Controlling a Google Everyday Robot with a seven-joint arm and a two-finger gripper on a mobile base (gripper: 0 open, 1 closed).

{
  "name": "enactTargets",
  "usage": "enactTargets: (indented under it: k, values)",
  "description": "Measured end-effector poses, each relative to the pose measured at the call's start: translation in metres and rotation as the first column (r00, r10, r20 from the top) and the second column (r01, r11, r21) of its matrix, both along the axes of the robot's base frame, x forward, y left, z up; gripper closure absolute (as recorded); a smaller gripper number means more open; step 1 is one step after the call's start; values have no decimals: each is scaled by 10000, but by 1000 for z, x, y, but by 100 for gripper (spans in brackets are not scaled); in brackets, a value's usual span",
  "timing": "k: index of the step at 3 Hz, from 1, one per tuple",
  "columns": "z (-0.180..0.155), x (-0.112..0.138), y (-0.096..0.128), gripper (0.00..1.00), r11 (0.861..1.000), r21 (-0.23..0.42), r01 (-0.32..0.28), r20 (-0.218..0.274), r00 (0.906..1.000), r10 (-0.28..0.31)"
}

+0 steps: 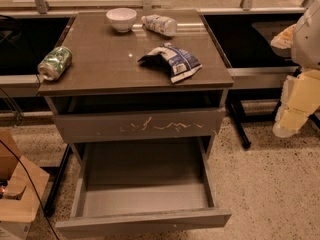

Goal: Place blue chip bag into middle drawer

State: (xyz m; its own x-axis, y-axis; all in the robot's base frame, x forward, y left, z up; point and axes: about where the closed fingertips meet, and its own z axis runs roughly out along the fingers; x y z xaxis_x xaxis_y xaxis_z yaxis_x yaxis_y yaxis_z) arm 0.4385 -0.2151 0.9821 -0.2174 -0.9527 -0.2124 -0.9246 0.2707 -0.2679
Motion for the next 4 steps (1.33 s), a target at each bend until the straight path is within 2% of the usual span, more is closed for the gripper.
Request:
enactTargets:
  k: [1, 2, 3, 4]
  values:
    - [0, 0, 0, 0, 10000, 1, 0, 1, 10000, 0]
    - [1, 6, 11, 0, 9994, 332, -69, 260, 9996, 61]
    - [-1, 18, 30, 0, 9927, 1194, -147, 465, 9989, 92]
    - [-6, 32, 58, 0, 9765, 2113, -426, 466, 9984, 335]
